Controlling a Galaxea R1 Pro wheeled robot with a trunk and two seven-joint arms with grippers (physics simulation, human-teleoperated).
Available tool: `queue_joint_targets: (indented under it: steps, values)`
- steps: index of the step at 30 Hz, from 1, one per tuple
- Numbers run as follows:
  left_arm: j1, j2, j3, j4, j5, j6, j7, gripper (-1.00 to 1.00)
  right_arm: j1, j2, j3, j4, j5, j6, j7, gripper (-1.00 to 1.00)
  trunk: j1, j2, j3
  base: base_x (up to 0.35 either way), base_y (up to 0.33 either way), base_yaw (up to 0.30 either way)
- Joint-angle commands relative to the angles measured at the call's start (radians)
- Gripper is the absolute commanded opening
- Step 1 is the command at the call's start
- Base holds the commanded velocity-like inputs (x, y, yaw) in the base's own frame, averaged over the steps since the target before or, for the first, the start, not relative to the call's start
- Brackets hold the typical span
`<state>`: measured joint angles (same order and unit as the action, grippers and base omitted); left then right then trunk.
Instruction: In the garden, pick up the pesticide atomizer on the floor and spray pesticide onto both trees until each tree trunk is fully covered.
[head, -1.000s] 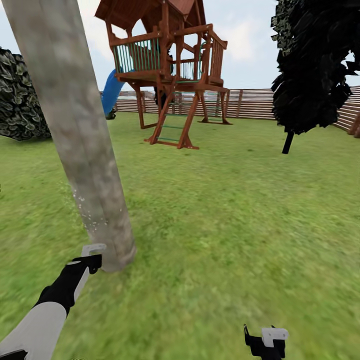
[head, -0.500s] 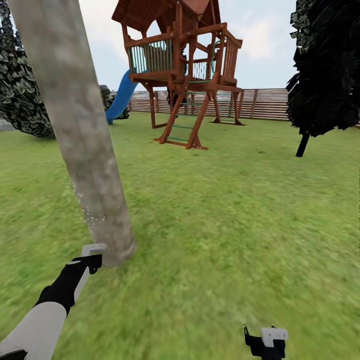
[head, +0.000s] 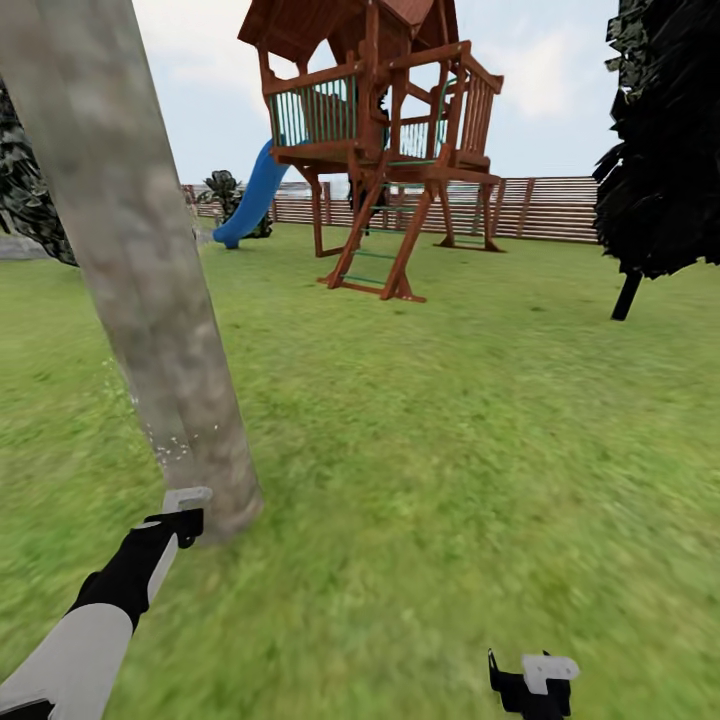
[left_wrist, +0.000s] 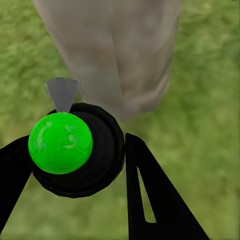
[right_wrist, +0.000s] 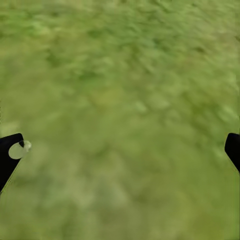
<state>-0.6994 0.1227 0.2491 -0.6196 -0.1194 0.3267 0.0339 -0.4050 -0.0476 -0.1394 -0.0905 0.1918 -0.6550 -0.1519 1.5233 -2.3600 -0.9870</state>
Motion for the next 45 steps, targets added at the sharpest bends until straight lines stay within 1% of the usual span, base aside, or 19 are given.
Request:
queue_joint_targets:
  steps: [1,4,9,18,23,26,28,29,30,32,33,34,35,36,38,39,42,44,45]
  values:
    - [0.000,0.000,0.000,0.000,0.000,0.000,0.000,-1.00,0.000,0.000,0.000,0.000,0.000,0.000,0.000,1.00,0.000,0.000,0.000,0.222,-0.204,0.277]
    - [0.000,0.000,-0.001,0.000,0.000,0.000,0.000,-1.00,0.000,0.000,0.000,0.000,0.000,0.000,0.000,1.00,0.000,0.000,0.000,0.192,-0.217,0.267]
    - [0.000,0.000,0.001,0.000,0.000,0.000,0.000,-1.00,0.000,0.000,0.000,0.000,0.000,0.000,0.000,1.00,0.000,0.000,0.000,0.036,-0.263,0.063]
    - [0.000,-0.001,0.001,0.001,0.001,-0.004,0.001,-1.00,0.000,0.000,0.000,0.000,0.000,0.000,0.000,1.00,0.000,0.000,0.000,0.000,-0.270,0.265]
    - [-0.006,0.001,-0.001,-0.001,0.003,-0.001,-0.007,-1.00,0.000,0.000,0.000,0.000,0.000,0.000,-0.001,1.00,0.000,0.000,0.000,0.000,-0.038,0.185]
    - [-0.017,-0.002,-0.001,-0.004,0.005,0.015,-0.009,-1.00,0.000,-0.002,0.000,0.000,0.000,0.000,-0.001,1.00,0.000,0.000,0.000,0.000,-0.001,0.009]
    - [-0.058,0.003,-0.011,-0.014,0.003,0.074,-0.057,-1.00,0.000,-0.003,0.000,0.000,0.000,0.000,-0.001,1.00,0.000,0.000,0.000,0.000,0.000,0.001]
    - [-0.090,0.027,-0.020,-0.017,-0.002,0.112,-0.131,-1.00,0.000,-0.003,0.000,0.000,0.000,0.000,-0.001,1.00,0.000,0.000,0.000,0.000,0.000,0.000]
    - [-0.107,0.071,-0.021,-0.018,-0.006,0.125,-0.175,-1.00,0.000,-0.003,0.000,0.000,0.000,0.000,-0.001,1.00,0.000,0.000,0.000,0.000,0.000,0.000]
    - [-0.119,0.176,-0.021,-0.018,-0.007,0.133,-0.219,-1.00,0.000,-0.003,0.000,0.000,0.000,0.000,-0.001,1.00,0.000,0.000,0.000,0.000,0.000,0.000]
    - [-0.120,0.201,-0.022,-0.019,-0.007,0.133,-0.238,-1.00,0.000,-0.003,0.000,0.000,0.000,0.000,-0.001,1.00,0.000,0.000,0.000,0.000,0.000,0.000]
    - [-0.121,0.205,-0.027,-0.021,-0.007,0.134,-0.255,-1.00,0.000,-0.003,0.000,0.000,0.000,0.000,-0.001,1.00,0.000,0.000,0.000,0.000,0.000,0.000]
    - [-0.121,0.197,-0.050,-0.040,-0.006,0.137,-0.268,-1.00,0.000,-0.003,0.000,0.000,0.000,0.000,-0.001,1.00,0.000,0.000,0.000,0.000,0.000,0.000]
    - [-0.127,0.175,-0.082,-0.081,-0.005,0.179,-0.274,-1.00,0.000,-0.003,0.000,0.000,0.000,0.000,-0.001,1.00,0.000,0.000,0.000,0.000,0.000,0.000]
    - [-0.140,0.167,-0.094,-0.130,-0.005,0.251,-0.277,-1.00,0.000,-0.003,0.000,0.000,0.000,0.000,-0.001,1.00,0.000,0.000,0.000,0.000,0.000,0.000]
    - [-0.154,0.175,-0.097,-0.147,-0.008,0.278,-0.278,-1.00,0.000,-0.003,0.000,0.000,0.000,0.000,-0.001,1.00,0.000,0.000,0.000,0.000,0.000,0.000]
    - [-0.176,0.228,-0.097,-0.142,-0.009,0.287,-0.279,-1.00,0.000,-0.003,0.000,0.000,0.000,0.000,-0.001,1.00,0.000,0.000,0.000,0.000,0.000,0.000]
    - [-0.193,0.238,-0.098,-0.142,-0.008,0.290,-0.279,-1.00,0.000,-0.003,0.000,0.000,0.000,0.000,-0.001,1.00,0.000,0.000,0.000,0.000,0.000,0.000]
    - [-0.196,0.230,-0.101,-0.147,-0.007,0.312,-0.279,-1.00,0.000,-0.003,0.000,0.000,0.000,0.000,-0.001,1.00,0.000,0.000,0.000,0.000,0.000,0.000]
